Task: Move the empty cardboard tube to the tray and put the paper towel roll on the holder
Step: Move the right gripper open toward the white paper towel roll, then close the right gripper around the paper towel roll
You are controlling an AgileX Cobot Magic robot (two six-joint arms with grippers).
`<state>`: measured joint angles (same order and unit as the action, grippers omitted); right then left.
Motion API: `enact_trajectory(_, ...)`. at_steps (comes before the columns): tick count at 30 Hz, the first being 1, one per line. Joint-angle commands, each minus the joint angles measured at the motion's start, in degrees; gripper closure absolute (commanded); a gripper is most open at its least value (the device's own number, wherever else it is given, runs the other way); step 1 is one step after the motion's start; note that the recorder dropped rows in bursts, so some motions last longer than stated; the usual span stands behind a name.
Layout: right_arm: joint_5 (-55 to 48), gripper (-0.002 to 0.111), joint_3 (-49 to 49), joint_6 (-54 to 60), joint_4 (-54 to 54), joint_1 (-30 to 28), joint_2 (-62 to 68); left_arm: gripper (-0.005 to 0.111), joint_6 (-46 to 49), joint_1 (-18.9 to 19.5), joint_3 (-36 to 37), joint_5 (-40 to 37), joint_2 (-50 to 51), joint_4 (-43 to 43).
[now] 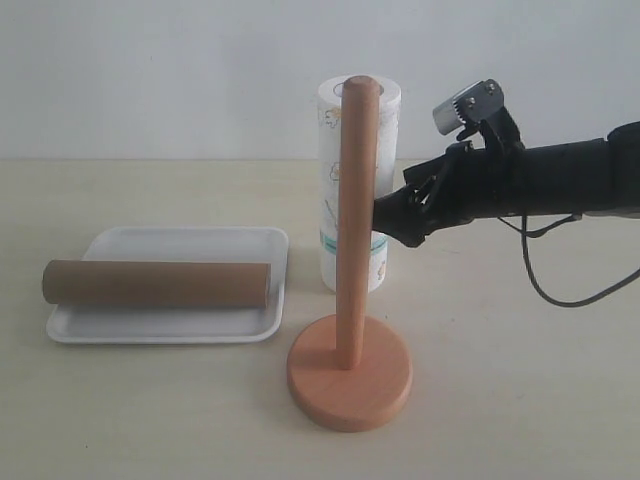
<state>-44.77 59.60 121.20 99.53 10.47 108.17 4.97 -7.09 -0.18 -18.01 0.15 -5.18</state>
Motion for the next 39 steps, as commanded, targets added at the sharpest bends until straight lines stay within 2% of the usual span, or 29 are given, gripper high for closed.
enact_trajectory(1,-0.34,0.003,1.67,0.45,0.42,0.07,1.59,0.103,-0.42,0.13,0.18,0.02,-0.15,0.09)
enact_trajectory(20,-2.39,0.004,9.18,0.45,0.42,1.48,9.14,0.103,-0.42,0.13,0.18,0.02,-0.15,0.09)
enact_trajectory(23,-3.09,0.016,9.59,0.45,0.42,1.48,9.14,0.103,-0.42,0.13,0.18,0.02,-0.15,0.09)
enact_trajectory(24,-2.89,0.024,9.69,0.45,0.42,1.48,9.14,0.103,-0.42,0.13,0.18,0.02,-0.15,0.09)
enact_trajectory(26,-3.02,0.055,9.69,0.45,0.42,1.48,9.14,0.103,-0.42,0.13,0.18,0.02,-0.15,0.09)
enact_trajectory(29,-3.02,0.079,9.69,0.45,0.42,1.48,9.14,0.103,-0.42,0.13,0.18,0.02,-0.15,0.09)
enact_trajectory(33,-3.02,0.106,9.69,0.45,0.42,1.48,9.14,0.103,-0.42,0.13,0.18,0.02,-0.15,0.09)
enact_trajectory(39,-2.38,0.108,9.69,-0.30,0.42,1.48,7.57,0.103,-0.42,0.13,0.18,0.02,-0.15,0.09)
